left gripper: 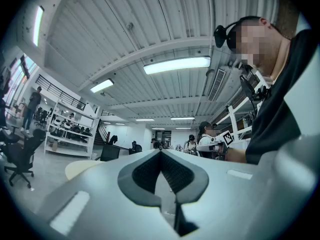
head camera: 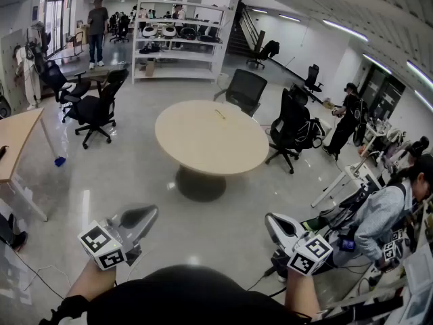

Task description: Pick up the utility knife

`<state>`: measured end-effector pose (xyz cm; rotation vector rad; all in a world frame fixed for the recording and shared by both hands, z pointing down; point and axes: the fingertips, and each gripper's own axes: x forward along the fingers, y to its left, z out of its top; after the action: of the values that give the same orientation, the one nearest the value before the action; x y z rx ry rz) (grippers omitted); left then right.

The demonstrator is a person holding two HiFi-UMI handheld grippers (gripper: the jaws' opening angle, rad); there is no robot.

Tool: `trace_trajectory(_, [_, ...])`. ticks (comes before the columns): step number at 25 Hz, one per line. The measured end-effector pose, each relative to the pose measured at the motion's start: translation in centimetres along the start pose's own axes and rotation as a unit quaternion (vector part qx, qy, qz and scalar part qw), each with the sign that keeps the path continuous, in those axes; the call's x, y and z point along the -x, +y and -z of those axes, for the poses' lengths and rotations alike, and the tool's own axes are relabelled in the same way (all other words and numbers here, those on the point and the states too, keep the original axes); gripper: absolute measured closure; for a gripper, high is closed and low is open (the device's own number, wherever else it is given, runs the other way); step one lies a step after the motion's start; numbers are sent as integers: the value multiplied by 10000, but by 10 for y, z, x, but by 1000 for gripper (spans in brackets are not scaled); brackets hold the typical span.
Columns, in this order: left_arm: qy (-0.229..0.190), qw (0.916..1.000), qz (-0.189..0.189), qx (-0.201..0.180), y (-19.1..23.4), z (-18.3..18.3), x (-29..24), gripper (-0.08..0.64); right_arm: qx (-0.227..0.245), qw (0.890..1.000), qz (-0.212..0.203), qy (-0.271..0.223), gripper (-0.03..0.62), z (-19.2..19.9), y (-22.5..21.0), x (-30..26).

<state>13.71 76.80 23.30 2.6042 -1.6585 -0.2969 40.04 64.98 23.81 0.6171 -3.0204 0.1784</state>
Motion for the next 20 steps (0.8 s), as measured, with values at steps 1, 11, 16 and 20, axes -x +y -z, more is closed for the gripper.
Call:
trace_trajectory(1, [-3, 10000, -4, -2, 1, -1, -2, 563, 9, 10000, -9, -3, 580, -1, -2, -1])
trace_trajectory(11, [-10, 10000, 32, -32, -3, 0, -27, 563, -68, 9999, -43, -114, 580, -7, -24, 5])
trace_trajectory(16, [4, 10000, 20, -51, -12, 4, -45, 563, -141, 9997, -55, -198, 578, -7, -43, 14])
trace_trajectory(20, [39, 9999, 24, -95, -26, 8, -59, 563, -37, 9998, -116, -186, 578, -5, -53, 22])
